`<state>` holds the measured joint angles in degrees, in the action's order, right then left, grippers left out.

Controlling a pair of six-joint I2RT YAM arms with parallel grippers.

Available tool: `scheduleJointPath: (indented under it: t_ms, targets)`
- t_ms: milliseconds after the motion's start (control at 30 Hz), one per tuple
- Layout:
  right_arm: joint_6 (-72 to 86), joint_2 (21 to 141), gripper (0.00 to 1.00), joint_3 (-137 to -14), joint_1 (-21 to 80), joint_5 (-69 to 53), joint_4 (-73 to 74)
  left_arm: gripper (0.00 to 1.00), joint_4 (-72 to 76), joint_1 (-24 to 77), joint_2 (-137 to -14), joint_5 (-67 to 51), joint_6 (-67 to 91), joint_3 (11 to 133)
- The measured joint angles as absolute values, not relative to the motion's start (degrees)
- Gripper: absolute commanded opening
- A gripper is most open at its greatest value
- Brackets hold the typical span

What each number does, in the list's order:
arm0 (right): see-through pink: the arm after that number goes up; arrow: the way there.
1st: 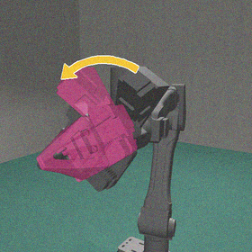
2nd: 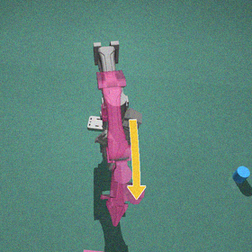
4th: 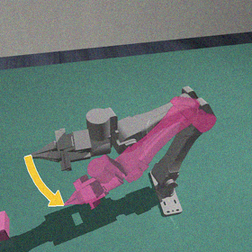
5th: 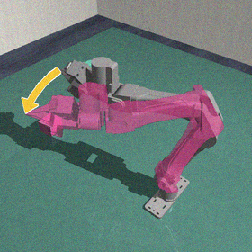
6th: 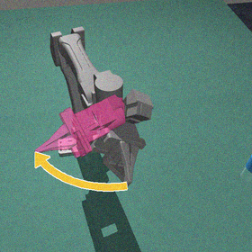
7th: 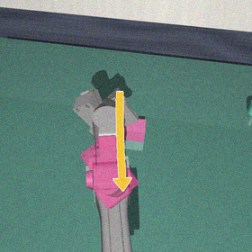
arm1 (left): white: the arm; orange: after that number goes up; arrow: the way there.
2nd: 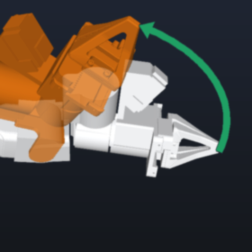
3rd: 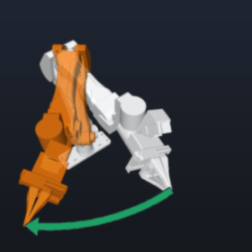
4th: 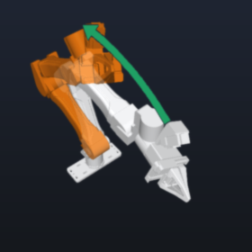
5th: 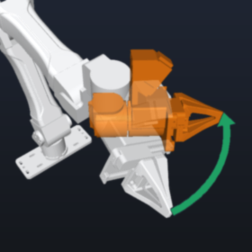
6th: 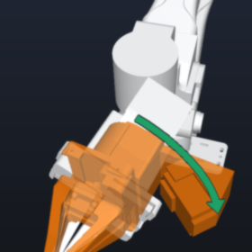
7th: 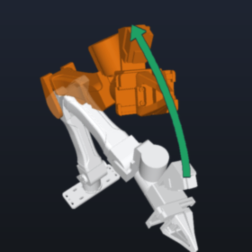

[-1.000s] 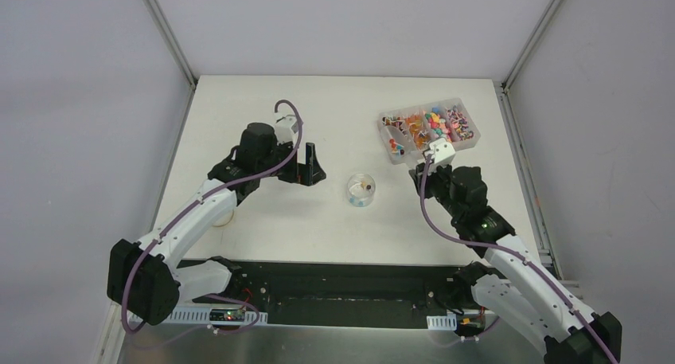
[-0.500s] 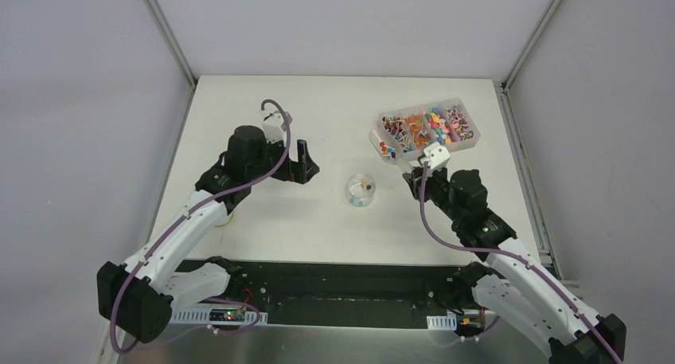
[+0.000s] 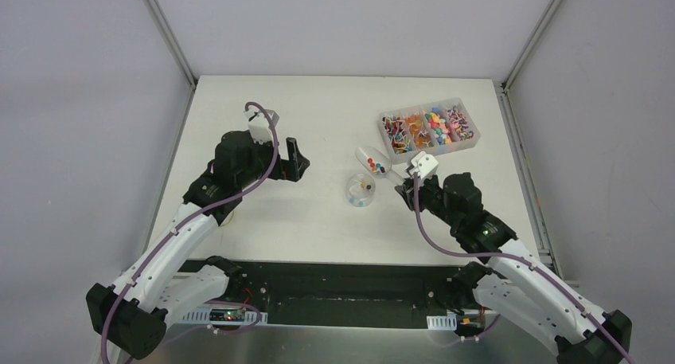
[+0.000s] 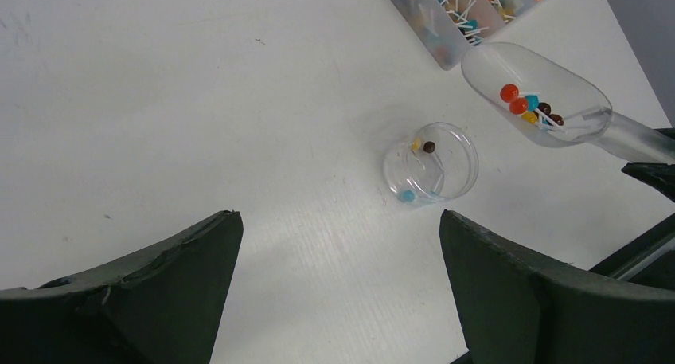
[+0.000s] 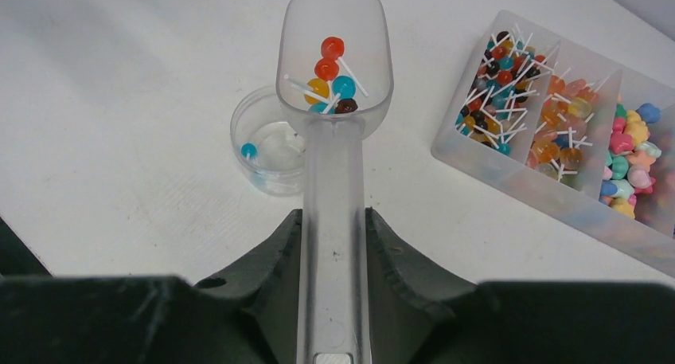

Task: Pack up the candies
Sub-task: Place the fake candies in the packing bottle.

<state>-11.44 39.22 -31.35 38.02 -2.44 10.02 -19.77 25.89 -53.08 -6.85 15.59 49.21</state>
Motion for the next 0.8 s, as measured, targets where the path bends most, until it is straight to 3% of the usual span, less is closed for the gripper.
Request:
scheduleJointPath:
  t_ms: [800]
  targets:
    - [-22.33, 44.84, 0.00, -41.06, 38.20, -6.46, 28.91, 0.99, -20.18, 25.89, -52.38, -6.04, 15.59, 48.90]
